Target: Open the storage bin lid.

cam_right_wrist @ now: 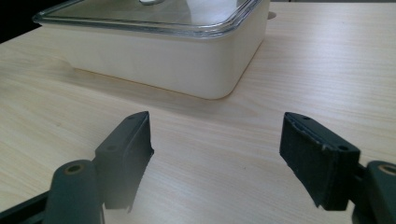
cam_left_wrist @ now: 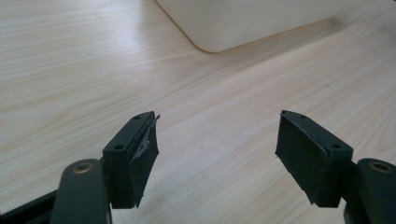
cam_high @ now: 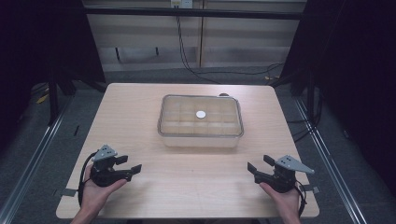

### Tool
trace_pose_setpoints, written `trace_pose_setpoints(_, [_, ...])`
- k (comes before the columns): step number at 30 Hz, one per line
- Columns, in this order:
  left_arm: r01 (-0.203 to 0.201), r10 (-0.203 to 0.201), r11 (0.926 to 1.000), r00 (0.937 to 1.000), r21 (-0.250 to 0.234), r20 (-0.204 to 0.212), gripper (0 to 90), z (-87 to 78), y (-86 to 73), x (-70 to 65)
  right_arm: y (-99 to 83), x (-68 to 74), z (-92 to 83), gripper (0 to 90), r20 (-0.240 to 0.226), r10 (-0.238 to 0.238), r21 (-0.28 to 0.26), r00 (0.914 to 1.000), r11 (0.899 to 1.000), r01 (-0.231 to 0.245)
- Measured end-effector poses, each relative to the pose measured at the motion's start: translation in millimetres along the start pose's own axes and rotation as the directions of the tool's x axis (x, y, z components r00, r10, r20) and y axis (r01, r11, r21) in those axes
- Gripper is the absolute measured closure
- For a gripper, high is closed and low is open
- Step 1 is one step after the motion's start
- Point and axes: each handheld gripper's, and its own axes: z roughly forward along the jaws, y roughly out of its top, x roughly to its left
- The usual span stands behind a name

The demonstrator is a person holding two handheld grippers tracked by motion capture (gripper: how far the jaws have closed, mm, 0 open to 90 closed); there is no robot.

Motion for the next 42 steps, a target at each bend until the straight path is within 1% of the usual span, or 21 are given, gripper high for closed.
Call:
trace_pose_setpoints(2, [0.008, -0.008, 1.0000, 1.0000, 0.004, 0.001, 29.0, 1.3, 0.0, 0.4, 0.1, -1.2, 0.4, 25.4, -0.010, 0.008, 0.003, 0.9999, 1.000, -0.008])
trace_pose_setpoints(3, [0.013, -0.014, 0.9999, 0.9999, 0.011, 0.009, 28.8, 2.7, -0.1, 2.9, 0.4, -3.2, -0.1, 26.7, -0.047, 0.048, 0.001, 0.9977, 0.999, -0.048])
trace_pose_setpoints(4, [0.013, -0.014, 0.9999, 0.9999, 0.011, 0.009, 28.7, 2.7, -0.1, 2.9, 0.4, -3.2, -0.1, 26.7, -0.047, 0.048, 0.001, 0.9977, 0.999, -0.048])
trace_pose_setpoints(5, [0.029, -0.029, 0.9995, 0.9995, 0.010, 0.011, 28.4, 4.0, -0.3, 3.4, 1.3, -3.6, -1.1, 26.9, -0.069, 0.082, 0.013, 0.9943, 0.997, -0.081])
trace_pose_setpoints(8, [0.037, -0.037, 0.9991, 0.9993, 0.021, 0.010, 28.3, 5.7, 0.0, 6.4, 1.8, -2.6, -1.6, 29.1, -0.060, 0.059, 0.024, 0.9964, 0.998, -0.058])
trace_pose_setpoints(11, [0.034, -0.034, 0.9993, 0.9992, 0.019, 0.019, 28.3, 5.7, 1.3, 5.1, 2.9, -3.2, -1.6, 31.9, -0.081, 0.096, 0.069, 0.9921, 0.994, -0.090])
trace_pose_setpoints(14, [0.007, -0.008, 0.9996, 0.9995, 0.028, 0.031, 29.0, 6.5, 2.4, 1.9, 5.7, 0.4, -2.9, 31.8, -0.069, 0.065, 0.083, 0.9955, 0.995, -0.059])
trace_pose_setpoints(16, [0.008, -0.009, 0.9996, 0.9993, 0.025, 0.037, 29.4, 7.6, 2.8, 1.2, 7.5, 1.3, -3.6, 31.8, -0.069, 0.059, 0.081, 0.9959, 0.995, -0.053])
trace_pose_setpoints(18, [0.015, -0.015, 0.9998, 0.9992, 0.011, 0.036, 29.7, 8.9, 3.9, 0.2, 12.8, 3.1, -2.7, 31.8, -0.079, 0.034, 0.081, 0.9963, 0.996, -0.027])
trace_pose_setpoints(20, [0.030, -0.030, 0.9996, 0.9992, 0.000, 0.028, 30.0, 9.4, 4.4, -1.1, 14.6, 3.0, -1.2, 31.7, -0.087, 0.039, 0.085, 0.9955, 0.996, -0.032])
trace_pose_setpoints(21, [0.025, -0.025, 0.9997, 0.9993, 0.006, 0.029, 30.0, 9.3, 5.1, -1.1, 16.8, 3.2, 1.5, 31.3, -0.110, 0.037, 0.092, 0.9932, 0.995, -0.027])
trace_pose_setpoints(23, [0.022, -0.022, 0.9997, 0.9992, 0.007, 0.034, 30.6, 12.0, 7.8, -4.1, 20.7, 7.1, 5.0, 32.5, -0.107, -0.004, 0.069, 0.9943, 0.998, 0.011])
trace_pose_setpoints(24, [0.022, -0.022, 0.9997, 0.9992, 0.007, 0.034, 30.6, 12.0, 7.8, -4.1, 23.0, 8.7, 6.2, 34.3, -0.124, -0.014, 0.071, 0.9922, 0.997, 0.023])
trace_pose_setpoints(28, [0.011, -0.012, 0.9998, 0.9995, 0.016, 0.029, 30.6, 15.5, 12.8, -5.5, 26.3, 9.9, 8.7, 35.5, -0.138, -0.023, 0.065, 0.9902, 0.997, 0.032])
trace_pose_setpoints(29, [-0.002, 0.002, 0.9999, 0.9998, 0.015, 0.022, 30.6, 18.3, 16.7, -6.9, 29.2, 10.4, 10.5, 37.2, -0.147, -0.027, 0.091, 0.9888, 0.995, 0.041])
trace_pose_setpoints(32, [-0.033, 0.032, 0.9985, 0.9990, 0.043, 0.031, 29.9, 23.6, 20.7, -7.8, 32.5, 8.4, 12.2, 38.3, -0.157, 0.001, 0.108, 0.9876, 0.994, 0.016])
trace_pose_setpoints(33, [-0.043, 0.040, 0.9973, 0.9977, 0.059, 0.054, 30.0, 29.5, 23.3, -10.0, 36.9, 7.7, 13.5, 38.3, -0.127, -0.005, 0.109, 0.9919, 0.994, 0.018])
trace_pose_setpoints(36, [-0.058, 0.053, 0.9958, 0.9969, 0.072, 0.057, 30.4, 31.9, 25.6, -12.1, 42.4, 5.2, 15.6, 38.7, -0.112, -0.005, 0.087, 0.9937, 0.996, 0.015])
trace_pose_setpoints(37, [-0.077, 0.074, 0.9946, 0.9961, 0.069, 0.048, 30.7, 31.8, 29.6, -13.4, 44.5, 4.1, 16.6, 38.7, -0.112, -0.006, 0.079, 0.9936, 0.997, 0.015])
trace_pose_setpoints(41, [-0.072, 0.069, 0.9963, 0.9962, 0.047, 0.052, 31.6, 29.1, 40.4, -12.1, 54.1, 2.3, 18.9, 36.5, -0.100, 0.027, 0.109, 0.9947, 0.994, -0.016])
trace_pose_setpoints(42, [-0.072, 0.069, 0.9963, 0.9962, 0.047, 0.052, 31.5, 29.1, 40.4, -12.1, 56.3, 2.6, 19.1, 35.9, -0.111, 0.037, 0.112, 0.9932, 0.993, -0.025])
